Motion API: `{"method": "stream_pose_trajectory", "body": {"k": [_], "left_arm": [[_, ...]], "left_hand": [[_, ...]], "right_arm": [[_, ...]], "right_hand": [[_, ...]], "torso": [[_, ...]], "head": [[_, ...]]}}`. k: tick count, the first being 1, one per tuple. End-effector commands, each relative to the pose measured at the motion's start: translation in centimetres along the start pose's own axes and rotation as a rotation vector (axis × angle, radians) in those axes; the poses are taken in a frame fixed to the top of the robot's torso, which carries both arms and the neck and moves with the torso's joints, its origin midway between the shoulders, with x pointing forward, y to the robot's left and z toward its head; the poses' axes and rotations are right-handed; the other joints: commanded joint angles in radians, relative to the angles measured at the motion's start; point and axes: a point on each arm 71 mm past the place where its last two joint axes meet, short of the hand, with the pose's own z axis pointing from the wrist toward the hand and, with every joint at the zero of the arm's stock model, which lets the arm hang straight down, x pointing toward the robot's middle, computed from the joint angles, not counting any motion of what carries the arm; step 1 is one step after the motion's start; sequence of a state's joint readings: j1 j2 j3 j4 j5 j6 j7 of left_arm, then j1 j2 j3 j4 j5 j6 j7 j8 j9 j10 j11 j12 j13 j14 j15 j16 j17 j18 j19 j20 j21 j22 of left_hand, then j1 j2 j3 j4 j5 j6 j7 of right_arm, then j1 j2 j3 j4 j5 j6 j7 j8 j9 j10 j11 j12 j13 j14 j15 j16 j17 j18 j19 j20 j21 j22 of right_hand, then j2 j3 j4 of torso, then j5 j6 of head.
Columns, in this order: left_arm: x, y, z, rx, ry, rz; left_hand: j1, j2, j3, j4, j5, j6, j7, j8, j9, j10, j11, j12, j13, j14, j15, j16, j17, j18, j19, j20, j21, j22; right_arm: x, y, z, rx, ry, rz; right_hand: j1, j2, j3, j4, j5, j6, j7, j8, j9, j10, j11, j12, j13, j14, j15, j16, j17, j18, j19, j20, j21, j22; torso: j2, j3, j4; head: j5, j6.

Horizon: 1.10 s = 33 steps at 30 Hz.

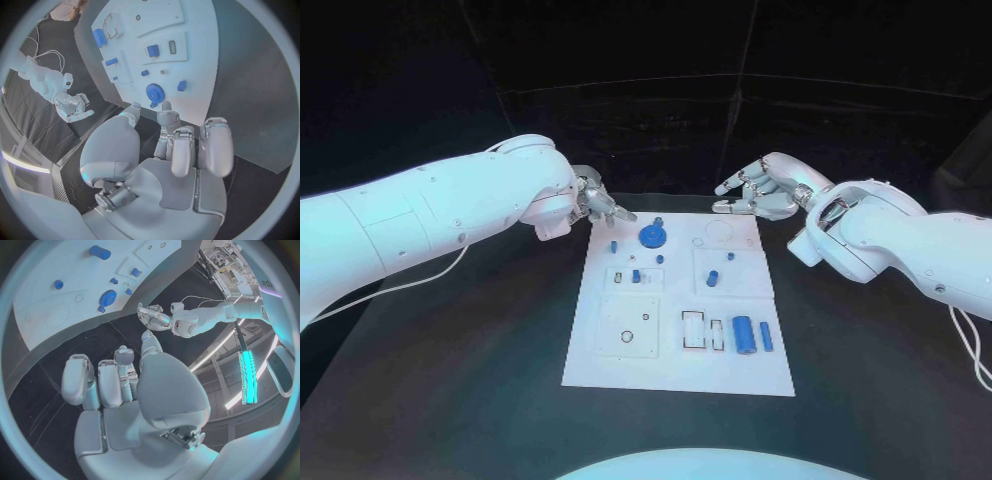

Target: Assemble the parts on the task board

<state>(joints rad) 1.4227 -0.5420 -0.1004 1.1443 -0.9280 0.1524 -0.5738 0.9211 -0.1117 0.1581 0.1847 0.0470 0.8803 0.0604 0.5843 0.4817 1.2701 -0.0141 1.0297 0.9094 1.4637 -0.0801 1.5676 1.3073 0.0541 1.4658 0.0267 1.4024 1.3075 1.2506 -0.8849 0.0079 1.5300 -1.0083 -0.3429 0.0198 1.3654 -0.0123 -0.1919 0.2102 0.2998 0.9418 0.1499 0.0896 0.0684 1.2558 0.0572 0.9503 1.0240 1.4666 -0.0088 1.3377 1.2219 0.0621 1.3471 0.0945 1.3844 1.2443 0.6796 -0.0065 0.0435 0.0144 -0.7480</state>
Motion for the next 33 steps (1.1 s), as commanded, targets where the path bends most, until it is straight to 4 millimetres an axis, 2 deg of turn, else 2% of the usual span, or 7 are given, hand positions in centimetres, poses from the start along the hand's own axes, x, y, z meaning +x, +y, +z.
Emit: {"method": "stream_pose_trajectory", "body": {"k": [1, 8, 12, 19, 23, 33], "left_arm": [[-0.2, 0.2, 0.6, -0.024, 0.103, 0.045], [-0.2, 0.9, 2.0, -0.074, 0.126, 0.065], [0.2, 1.2, 2.8, -0.088, 0.131, 0.07], [0.9, 1.3, 3.7, -0.099, 0.138, 0.089], [1.5, 1.1, 4.2, -0.1, 0.149, 0.099], [1.9, 1.1, 4.6, -0.1, 0.153, 0.099]], "left_hand": [[0.015, 0.007, -0.016, 0.005, 0.002, 0.01, 0.004, -0.005, -0.006, -0.005, 0.005, 0.0, -0.003, 0.107, 0.007, 0.003, 0.263, 0.0, 0.009, 0.006, -0.003, 0.024], [0.042, 0.03, -0.039, 0.009, 0.002, 0.019, 0.004, -0.008, -0.016, -0.006, 0.005, 0.004, -0.004, 0.107, 0.007, 0.003, 0.263, 0.0, 0.01, 0.008, -0.003, 0.027], [0.056, 0.04, -0.047, 0.009, 0.002, 0.022, 0.004, -0.01, -0.02, -0.006, 0.005, 0.005, -0.004, 0.107, 0.007, 0.003, 0.263, 0.0, 0.011, 0.008, -0.002, 0.028], [0.068, 0.049, -0.054, 0.007, 0.002, 0.025, 0.004, -0.01, -0.024, -0.005, 0.005, 0.007, -0.004, 0.107, 0.007, 0.003, 0.263, -0.001, 0.012, 0.008, 0.0, 0.032], [0.075, 0.054, -0.059, 0.006, 0.002, 0.027, 0.004, -0.011, -0.026, -0.005, 0.005, 0.008, -0.004, 0.107, 0.007, 0.003, 0.263, -0.001, 0.013, 0.009, 0.001, 0.033], [0.106, 0.071, -0.069, -0.002, 0.002, 0.03, 0.004, -0.013, -0.033, -0.006, 0.005, 0.009, -0.007, 0.107, 0.007, 0.003, 0.263, -0.001, 0.013, 0.009, 0.001, 0.035]], "right_arm": [[0.1, 0.2, 0.1, -0.008, 0.008, 0.004], [0.2, 0.4, 0.2, -0.013, 0.012, 0.005], [0.3, 0.4, 0.3, -0.015, 0.013, 0.006], [0.4, 0.5, 0.4, -0.018, 0.015, 0.007], [0.5, 0.6, 0.4, -0.02, 0.016, 0.007], [0.5, 0.7, 0.5, -0.022, 0.017, 0.007]], "right_hand": [[0.001, 0.008, -0.007, 0.0, 0.007, 0.004, -0.003, 0.004, 0.001, -0.004, 0.002, -0.003, -0.001, 0.032, -0.007, -0.006, 0.0, 0.015, -0.006, 0.002, -0.005, 0.0], [0.002, 0.009, -0.007, -0.001, 0.01, 0.004, -0.004, 0.004, 0.001, -0.004, 0.002, -0.003, -0.001, 0.032, -0.007, -0.006, 0.0, 0.015, -0.006, 0.002, -0.005, 0.0], [0.002, 0.009, -0.007, -0.001, 0.01, 0.004, -0.004, 0.004, 0.001, -0.004, 0.002, -0.003, -0.001, 0.032, -0.007, -0.006, 0.0, 0.015, -0.006, 0.002, -0.005, 0.0], [0.004, 0.01, -0.008, -0.001, 0.013, 0.003, -0.004, 0.004, 0.001, -0.005, 0.002, -0.004, -0.002, 0.032, -0.007, -0.006, 0.0, 0.015, -0.006, 0.002, -0.005, -0.001], [0.004, 0.01, -0.008, -0.001, 0.013, 0.003, -0.004, 0.004, 0.001, -0.005, 0.002, -0.004, -0.002, 0.032, -0.007, -0.006, 0.0, 0.015, -0.006, 0.002, -0.005, -0.001], [0.005, 0.01, -0.008, -0.002, 0.014, 0.003, -0.004, 0.004, 0.001, -0.004, 0.002, -0.003, -0.001, 0.033, -0.007, -0.006, 0.001, 0.014, -0.005, 0.002, -0.005, 0.0]], "torso": [[0.001, -0.0008, 0.0002], [0.002, -0.0016, -0.0009], [0.001, -0.0007, -0.0008], [0.0, -0.0008, -0.0002], [0.0, 0.0003, -0.0001], [-0.001, 0.0004, 0.001]], "head": [[0.002, 0.001], [0.009, -0.001], [0.008, -0.002], [0.009, -0.005], [0.009, -0.006], [0.008, -0.008]]}}
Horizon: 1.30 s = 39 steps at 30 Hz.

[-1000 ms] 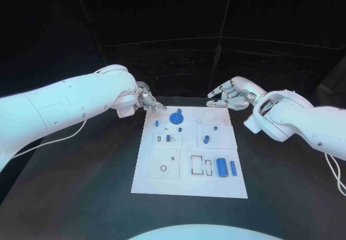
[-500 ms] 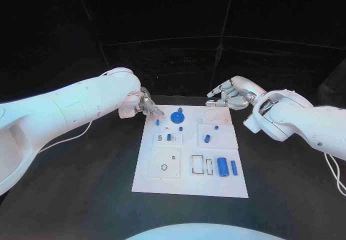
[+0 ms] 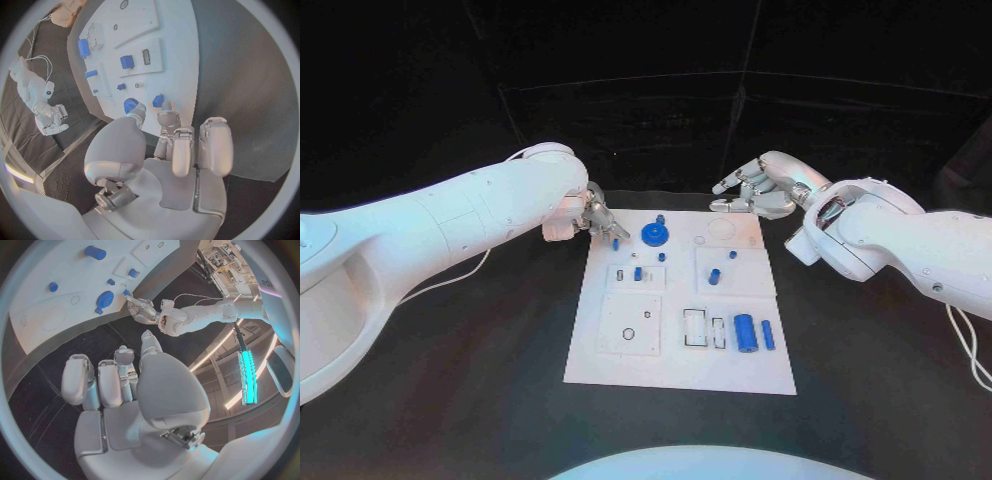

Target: Assemble the parts on the task board

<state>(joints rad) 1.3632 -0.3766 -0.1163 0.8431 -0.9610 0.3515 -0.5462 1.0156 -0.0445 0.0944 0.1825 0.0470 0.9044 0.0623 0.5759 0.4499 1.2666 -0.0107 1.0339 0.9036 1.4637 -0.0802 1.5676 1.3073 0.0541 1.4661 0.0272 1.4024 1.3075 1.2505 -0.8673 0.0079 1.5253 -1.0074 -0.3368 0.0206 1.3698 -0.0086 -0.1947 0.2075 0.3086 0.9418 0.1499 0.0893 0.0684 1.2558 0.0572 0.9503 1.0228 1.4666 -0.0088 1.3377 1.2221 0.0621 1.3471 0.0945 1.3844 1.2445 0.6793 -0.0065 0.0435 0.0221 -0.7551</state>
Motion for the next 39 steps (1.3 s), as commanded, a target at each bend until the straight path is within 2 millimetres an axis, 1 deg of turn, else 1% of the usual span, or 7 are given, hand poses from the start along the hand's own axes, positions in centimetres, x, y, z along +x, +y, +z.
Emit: {"method": "stream_pose_trajectory", "body": {"k": [1, 6, 11, 16, 18, 27, 39], "left_arm": [[-0.02, -0.18, 0.03, 0.012, 0.006, 0.019], [-0.05, -0.24, 0.15, 0.009, -0.001, 0.013], [-0.13, -0.35, 0.23, 0.012, -0.014, 0.006], [-0.08, -0.59, 0.26, 0.018, -0.015, 0.006], [-0.06, -0.68, 0.28, 0.018, -0.014, 0.007], [-0.05, -0.7, 0.39, 0.011, -0.006, 0.011], [-0.02, -0.57, 0.49, -0.004, 0.01, 0.019]], "left_hand": [[0.016, 0.007, -0.006, -0.002, 0.002, 0.006, 0.002, -0.005, -0.003, -0.003, 0.001, 0.005, -0.002, 0.107, 0.008, 0.003, 0.263, -0.001, 0.013, 0.008, 0.001, 0.035], [0.046, 0.027, -0.004, -0.014, 0.002, 0.008, 0.003, -0.008, -0.009, -0.003, 0.002, 0.006, -0.004, 0.107, 0.008, 0.003, 0.263, -0.001, 0.013, 0.009, 0.0, 0.036], [0.078, 0.045, 0.005, -0.03, 0.003, 0.008, 0.004, -0.01, -0.014, -0.005, 0.002, 0.006, -0.007, 0.107, 0.008, 0.003, 0.263, -0.001, 0.013, 0.009, -0.001, 0.036], [0.085, 0.047, 0.006, -0.035, 0.002, 0.008, 0.004, -0.01, -0.016, -0.005, 0.002, 0.006, -0.008, 0.107, 0.008, 0.003, 0.263, -0.001, 0.013, 0.009, 0.0, 0.037], [0.085, 0.047, 0.006, -0.035, 0.002, 0.008, 0.004, -0.01, -0.016, -0.005, 0.002, 0.006, -0.008, 0.107, 0.008, 0.003, 0.263, -0.001, 0.013, 0.009, 0.0, 0.037], [0.086, 0.046, 0.006, -0.036, 0.002, 0.008, 0.004, -0.011, -0.016, -0.006, 0.002, 0.005, -0.009, 0.107, 0.008, 0.003, 0.263, -0.001, 0.013, 0.009, 0.0, 0.037], [0.091, 0.046, 0.005, -0.04, 0.002, 0.009, 0.004, -0.011, -0.018, -0.006, 0.002, 0.006, -0.009, 0.107, 0.009, 0.003, 0.263, -0.002, 0.014, 0.009, 0.001, 0.039]], "right_arm": [[0.01, 0.21, 0.07, -0.012, 0.005, 0.003], [0.05, 0.24, 0.1, -0.013, 0.005, 0.003], [0.07, 0.25, 0.12, -0.013, 0.006, 0.003], [0.1, 0.28, 0.15, -0.014, 0.007, 0.003], [0.12, 0.31, 0.17, -0.015, 0.007, 0.003], [0.14, 0.32, 0.17, -0.015, 0.007, 0.004], [0.14, 0.33, 0.18, -0.015, 0.008, 0.004]], "right_hand": [[0.0, 0.007, -0.005, 0.001, 0.005, 0.003, -0.004, 0.005, 0.001, -0.004, 0.002, -0.003, 0.0, 0.033, -0.007, -0.006, 0.001, 0.014, -0.005, 0.002, -0.005, 0.0], [0.0, 0.007, -0.005, 0.001, 0.005, 0.003, -0.004, 0.005, 0.001, -0.004, 0.002, -0.003, 0.0, 0.033, -0.007, -0.006, 0.001, 0.014, -0.005, 0.002, -0.005, 0.0], [0.0, 0.007, -0.005, 0.001, 0.005, 0.003, -0.004, 0.005, 0.001, -0.004, 0.002, -0.003, 0.0, 0.033, -0.007, -0.006, 0.001, 0.014, -0.005, 0.002, -0.005, 0.0], [0.0, 0.007, -0.005, 0.001, 0.005, 0.003, -0.004, 0.005, 0.001, -0.004, 0.002, -0.003, 0.0, 0.033, -0.007, -0.006, 0.001, 0.014, -0.005, 0.002, -0.005, 0.0], [0.0, 0.007, -0.005, 0.001, 0.005, 0.003, -0.004, 0.005, 0.001, -0.004, 0.002, -0.003, 0.0, 0.033, -0.007, -0.006, 0.001, 0.014, -0.005, 0.002, -0.005, 0.0], [0.0, 0.007, -0.005, 0.001, 0.005, 0.003, -0.004, 0.005, 0.001, -0.004, 0.002, -0.003, 0.0, 0.033, -0.007, -0.006, 0.001, 0.014, -0.005, 0.002, -0.005, 0.0], [0.0, 0.007, -0.005, 0.001, 0.005, 0.003, -0.004, 0.005, 0.001, -0.004, 0.002, -0.003, 0.0, 0.033, -0.007, -0.006, 0.001, 0.014, -0.005, 0.002, -0.005, 0.0]], "torso": [[-0.001, 0.0002, 0.0007], [0.0, -0.0004, -0.0003], [-0.001, 0.0003, 0.0001], [0.0, 0.0007, 0.0008], [0.0, 0.0, 0.0009], [0.0, -0.0001, 0.0004], [0.0, -0.0003, 0.0008]], "head": [[0.001, -0.001], [0.0, -0.001], [-0.002, -0.001], [-0.003, -0.003], [-0.003, -0.002], [-0.004, -0.003], [-0.006, -0.008]]}}
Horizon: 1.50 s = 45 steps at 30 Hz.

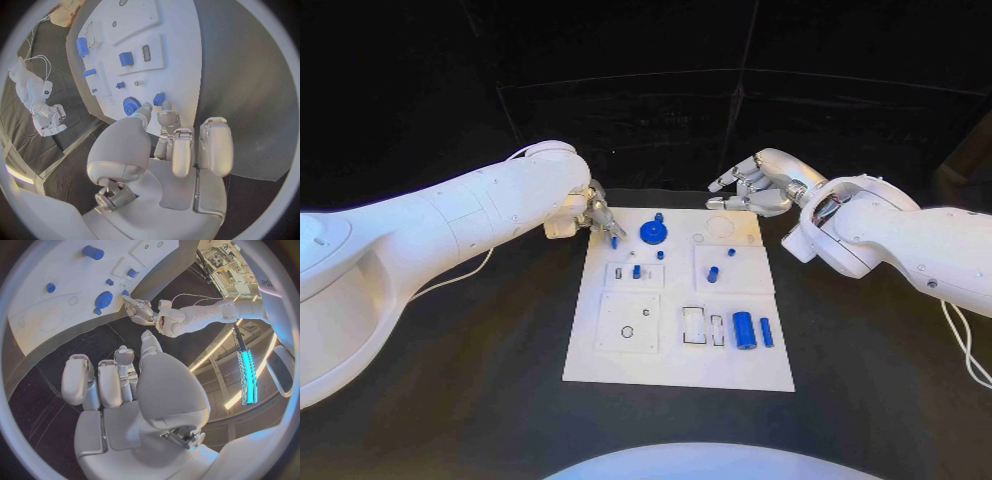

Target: Assemble the parts on the task board

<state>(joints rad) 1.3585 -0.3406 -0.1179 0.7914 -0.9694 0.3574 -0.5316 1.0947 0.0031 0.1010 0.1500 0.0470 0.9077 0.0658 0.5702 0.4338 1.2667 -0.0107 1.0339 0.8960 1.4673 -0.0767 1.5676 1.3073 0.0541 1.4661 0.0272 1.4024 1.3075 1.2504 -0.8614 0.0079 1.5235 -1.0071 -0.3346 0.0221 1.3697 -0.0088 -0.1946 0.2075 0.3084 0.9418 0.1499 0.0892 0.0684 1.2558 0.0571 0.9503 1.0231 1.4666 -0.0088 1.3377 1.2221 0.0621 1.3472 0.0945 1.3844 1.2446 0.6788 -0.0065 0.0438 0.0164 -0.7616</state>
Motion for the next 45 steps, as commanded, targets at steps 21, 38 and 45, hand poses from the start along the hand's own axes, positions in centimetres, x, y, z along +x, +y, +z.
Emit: {"method": "stream_pose_trajectory", "body": {"k": [21, 38, 45], "left_arm": [[0.2, -0.5, 0.0, 0.033, 0.016, 0.018], [0.1, 0.4, -1.1, 0.12, -0.059, -0.029], [0.7, 0.8, -2.8, 0.171, -0.1, -0.044]], "left_hand": [[0.117, 0.069, 0.063, -0.071, 0.002, 0.021, -0.014, -0.01, -0.015, -0.001, -0.011, 0.007, -0.002, 0.104, -0.002, 0.003, 0.263, -0.001, 0.012, 0.005, -0.001, 0.039], [0.162, 0.053, 0.291, -0.193, 0.004, 0.026, -0.011, -0.007, -0.022, 0.012, -0.01, -0.019, -0.028, 0.104, -0.001, 0.003, 0.263, 0.001, 0.008, 0.003, -0.014, 0.03], [0.138, 0.015, 0.369, -0.217, 0.006, 0.035, -0.014, 0.002, -0.02, 0.027, -0.013, -0.021, -0.032, 0.104, -0.002, 0.003, 0.263, 0.0, 0.012, 0.003, -0.011, 0.036]], "right_arm": [[0.0, 0.3, 0.1, -0.013, 0.005, 0.003], [-0.1, 0.1, 0.0, -0.011, 0.002, 0.002], [-0.3, -0.1, -0.1, -0.007, -0.002, 0.0]], "right_hand": [[0.002, 0.008, -0.006, 0.0, 0.007, 0.003, -0.004, 0.005, 0.001, -0.003, 0.001, 0.0, 0.001, 0.033, -0.007, -0.006, 0.001, 0.014, -0.005, 0.001, -0.005, 0.0], [0.003, 0.01, -0.006, 0.0, 0.008, 0.003, -0.004, 0.005, 0.001, -0.002, 0.001, 0.001, 0.002, 0.033, -0.007, -0.006, 0.001, 0.014, -0.005, 0.001, -0.005, 0.0], [0.003, 0.011, -0.006, 0.001, 0.009, 0.004, -0.004, 0.006, 0.001, -0.001, 0.001, 0.003, 0.004, 0.033, -0.007, -0.006, 0.001, 0.014, -0.005, 0.001, -0.005, 0.0]], "torso": [[0.0, -0.0002, 0.0011], [-0.006, 0.0012, 0.0078], [-0.01, 0.0016, 0.0161]], "head": [[-0.005, -0.003], [-0.005, -0.008], [-0.007, -0.009]]}}
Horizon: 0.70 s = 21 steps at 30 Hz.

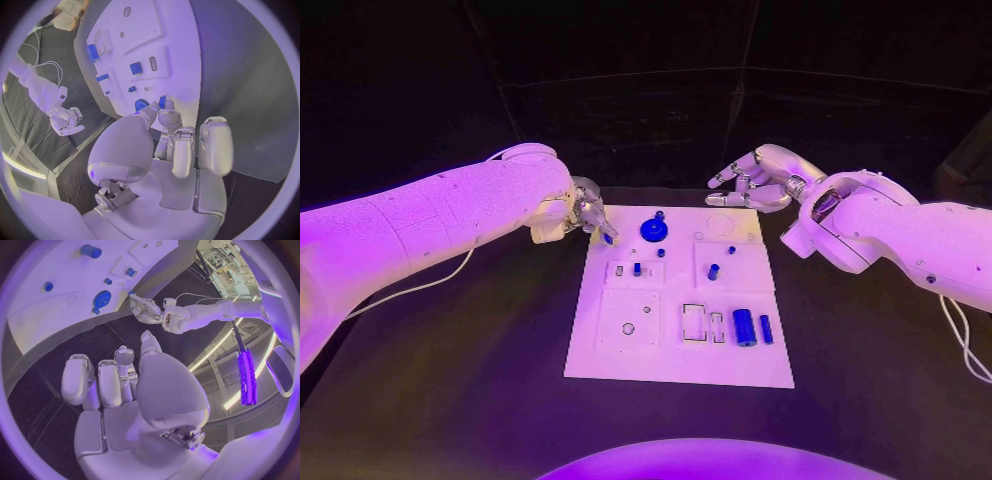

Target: Assemble the parts on the task board

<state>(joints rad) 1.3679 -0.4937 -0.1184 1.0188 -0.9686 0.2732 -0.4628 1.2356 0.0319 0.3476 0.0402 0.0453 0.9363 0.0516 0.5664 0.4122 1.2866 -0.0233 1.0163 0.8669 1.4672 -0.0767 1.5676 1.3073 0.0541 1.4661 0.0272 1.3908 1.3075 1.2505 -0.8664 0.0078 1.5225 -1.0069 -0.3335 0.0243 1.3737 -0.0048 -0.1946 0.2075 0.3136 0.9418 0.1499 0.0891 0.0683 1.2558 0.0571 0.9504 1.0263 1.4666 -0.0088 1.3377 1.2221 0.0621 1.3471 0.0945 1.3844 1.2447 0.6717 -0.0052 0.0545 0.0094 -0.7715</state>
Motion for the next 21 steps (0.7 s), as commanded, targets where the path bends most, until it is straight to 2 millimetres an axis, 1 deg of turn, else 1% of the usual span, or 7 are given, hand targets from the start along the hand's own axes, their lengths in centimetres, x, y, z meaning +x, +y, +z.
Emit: {"method": "stream_pose_trajectory", "body": {"k": [1, 2, 8, 10, 12, 15, 21], "left_arm": [[0.1, -0.5, -0.8, 0.051, -0.068, -0.031], [0.2, -0.6, -1.0, 0.059, -0.073, -0.033], [1.3, -0.5, -2.2, 0.101, -0.116, -0.025], [1.7, -0.4, -2.5, 0.113, -0.131, -0.024], [2.2, -0.2, -2.7, 0.122, -0.143, -0.02], [3.3, 0.0, -2.7, 0.136, -0.165, -0.007], [4.8, 0.1, -2.7, 0.14, -0.166, 0.011]], "left_hand": [[-0.005, -0.018, 0.131, -0.11, 0.008, 0.007, 0.0, 0.007, 0.002, 0.009, 0.0, -0.004, -0.004, 0.104, -0.002, 0.003, 0.263, 0.0, 0.013, 0.003, 0.001, 0.037], [-0.009, -0.024, 0.143, -0.112, 0.009, 0.007, -0.001, 0.008, 0.002, 0.01, 0.001, -0.006, -0.006, 0.104, -0.002, 0.003, 0.263, 0.0, 0.013, 0.003, 0.001, 0.037], [-0.022, -0.047, 0.19, -0.124, 0.013, 0.011, -0.001, 0.016, 0.004, 0.021, -0.001, -0.004, -0.006, 0.104, -0.003, 0.003, 0.263, -0.001, 0.017, 0.002, 0.005, 0.044], [-0.025, -0.051, 0.198, -0.125, 0.014, 0.012, -0.002, 0.017, 0.004, 0.023, -0.001, -0.003, -0.005, 0.104, -0.004, 0.003, 0.263, -0.002, 0.018, 0.002, 0.006, 0.046], [-0.027, -0.055, 0.205, -0.126, 0.015, 0.013, -0.002, 0.019, 0.004, 0.025, -0.002, -0.002, -0.004, 0.104, -0.004, 0.003, 0.263, -0.002, 0.019, 0.002, 0.007, 0.047], [-0.032, -0.062, 0.219, -0.128, 0.016, 0.015, -0.003, 0.021, 0.005, 0.029, -0.002, -0.001, -0.004, 0.104, -0.005, 0.003, 0.263, -0.003, 0.02, 0.001, 0.009, 0.05], [-0.034, -0.065, 0.227, -0.129, 0.017, 0.015, -0.003, 0.023, 0.005, 0.031, -0.003, 0.001, -0.002, 0.104, -0.005, 0.003, 0.263, -0.003, 0.021, 0.001, 0.011, 0.053]], "right_arm": [[-0.1, 0.1, 0.0, -0.009, 0.0, 0.002], [-0.1, 0.1, 0.0, -0.009, 0.0, 0.002], [-0.1, 0.0, 0.0, -0.007, 0.0, 0.004], [-0.2, 0.0, 0.0, -0.006, 0.0, 0.005], [-0.2, 0.0, 0.0, -0.005, -0.001, 0.005], [-0.2, -0.1, 0.0, -0.004, -0.001, 0.005], [-0.2, -0.1, 0.0, -0.003, -0.001, 0.005]], "right_hand": [[-0.001, 0.007, -0.007, 0.001, 0.004, 0.004, -0.004, 0.006, 0.001, -0.001, 0.001, 0.003, 0.001, 0.033, -0.007, -0.006, 0.0, 0.014, -0.004, 0.001, -0.005, 0.0], [-0.001, 0.007, -0.007, 0.001, 0.004, 0.004, -0.004, 0.006, 0.001, -0.001, 0.001, 0.003, 0.001, 0.033, -0.007, -0.006, 0.0, 0.014, -0.004, 0.001, -0.005, 0.0], [-0.002, 0.008, -0.007, 0.001, 0.004, 0.004, -0.004, 0.006, 0.001, 0.0, 0.001, 0.004, 0.001, 0.033, -0.007, -0.006, 0.001, 0.014, -0.005, 0.001, -0.005, -0.001], [-0.002, 0.008, -0.007, 0.001, 0.004, 0.004, -0.004, 0.006, 0.001, 0.0, 0.001, 0.004, 0.001, 0.033, -0.007, -0.006, 0.001, 0.014, -0.005, 0.001, -0.005, -0.001], [-0.002, 0.008, -0.007, 0.001, 0.004, 0.004, -0.004, 0.006, 0.001, 0.0, 0.001, 0.004, 0.001, 0.033, -0.007, -0.006, 0.001, 0.014, -0.005, 0.001, -0.005, -0.001], [-0.002, 0.008, -0.007, 0.001, 0.004, 0.004, -0.004, 0.006, 0.001, 0.0, 0.001, 0.004, 0.001, 0.033, -0.007, -0.006, 0.001, 0.014, -0.005, 0.001, -0.005, -0.001], [-0.002, 0.008, -0.007, 0.001, 0.004, 0.004, -0.004, 0.006, 0.001, 0.0, 0.001, 0.004, 0.001, 0.033, -0.007, -0.006, 0.001, 0.014, -0.005, 0.001, -0.005, -0.001]], "torso": [[-0.003, 0.0003, 0.0061], [-0.003, 0.0002, 0.0067], [-0.003, 0.0003, 0.0053], [-0.004, 0.0, 0.0061], [-0.003, -0.0005, 0.0065], [-0.003, -0.0007, 0.0071], [-0.002, -0.0004, 0.0039]], "head": [[0.0, 0.0], [0.001, -0.002], [0.003, -0.001], [0.002, -0.002], [0.003, -0.001], [0.002, -0.001], [0.008, 0.0]]}}
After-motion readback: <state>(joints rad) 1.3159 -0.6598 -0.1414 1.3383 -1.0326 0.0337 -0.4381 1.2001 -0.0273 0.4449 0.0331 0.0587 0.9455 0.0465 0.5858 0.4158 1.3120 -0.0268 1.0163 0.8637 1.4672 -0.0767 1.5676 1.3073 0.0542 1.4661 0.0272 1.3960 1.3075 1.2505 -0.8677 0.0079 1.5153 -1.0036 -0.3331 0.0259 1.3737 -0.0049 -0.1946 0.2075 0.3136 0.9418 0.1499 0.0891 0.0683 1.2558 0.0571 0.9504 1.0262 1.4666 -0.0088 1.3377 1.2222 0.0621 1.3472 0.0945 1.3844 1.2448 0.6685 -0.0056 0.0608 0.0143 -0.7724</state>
